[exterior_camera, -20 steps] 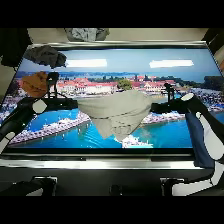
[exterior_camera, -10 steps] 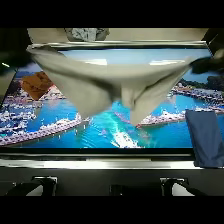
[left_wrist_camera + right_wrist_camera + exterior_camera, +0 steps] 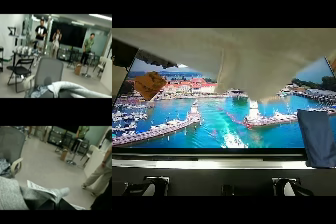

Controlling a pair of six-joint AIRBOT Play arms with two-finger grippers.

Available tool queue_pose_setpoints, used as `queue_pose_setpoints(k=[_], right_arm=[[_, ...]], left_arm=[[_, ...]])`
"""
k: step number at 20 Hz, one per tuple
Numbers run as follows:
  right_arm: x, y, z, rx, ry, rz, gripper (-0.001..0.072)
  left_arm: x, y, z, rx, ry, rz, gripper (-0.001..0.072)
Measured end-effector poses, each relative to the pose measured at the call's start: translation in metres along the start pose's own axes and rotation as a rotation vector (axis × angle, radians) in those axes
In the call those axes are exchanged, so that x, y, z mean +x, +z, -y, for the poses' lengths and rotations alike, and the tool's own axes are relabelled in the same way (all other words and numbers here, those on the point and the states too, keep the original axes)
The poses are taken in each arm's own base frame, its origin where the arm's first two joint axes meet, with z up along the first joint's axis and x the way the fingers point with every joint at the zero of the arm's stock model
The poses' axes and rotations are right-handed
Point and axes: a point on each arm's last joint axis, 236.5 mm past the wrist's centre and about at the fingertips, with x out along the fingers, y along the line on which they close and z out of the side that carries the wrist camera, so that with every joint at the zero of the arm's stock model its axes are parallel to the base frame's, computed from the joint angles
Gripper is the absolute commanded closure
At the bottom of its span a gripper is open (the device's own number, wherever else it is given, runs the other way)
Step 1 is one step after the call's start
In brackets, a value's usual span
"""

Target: Fold the shirts.

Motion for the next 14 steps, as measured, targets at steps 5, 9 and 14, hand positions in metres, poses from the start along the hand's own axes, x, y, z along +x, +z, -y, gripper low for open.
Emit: queue_pose_setpoints(k=[5,9,14], right_arm=[[-0.039,-0.038,-0.016,-0.002,0.02,-0.215,0.0652],[-0.034,-0.142,-0.034,0.061,0.151,-0.61,0.0652],[0.032,-0.317,-0.073,0.233,0.338,-1.017,0.0651]], left_arm=[[-0.023,-0.023,-0.006,0.019,0.037,-0.119,0.0676],[-0.006,-0.143,-0.033,0.024,0.1,-0.468,0.0676],[0.025,-0.358,-0.081,0.002,0.17,-0.906,0.0676]])
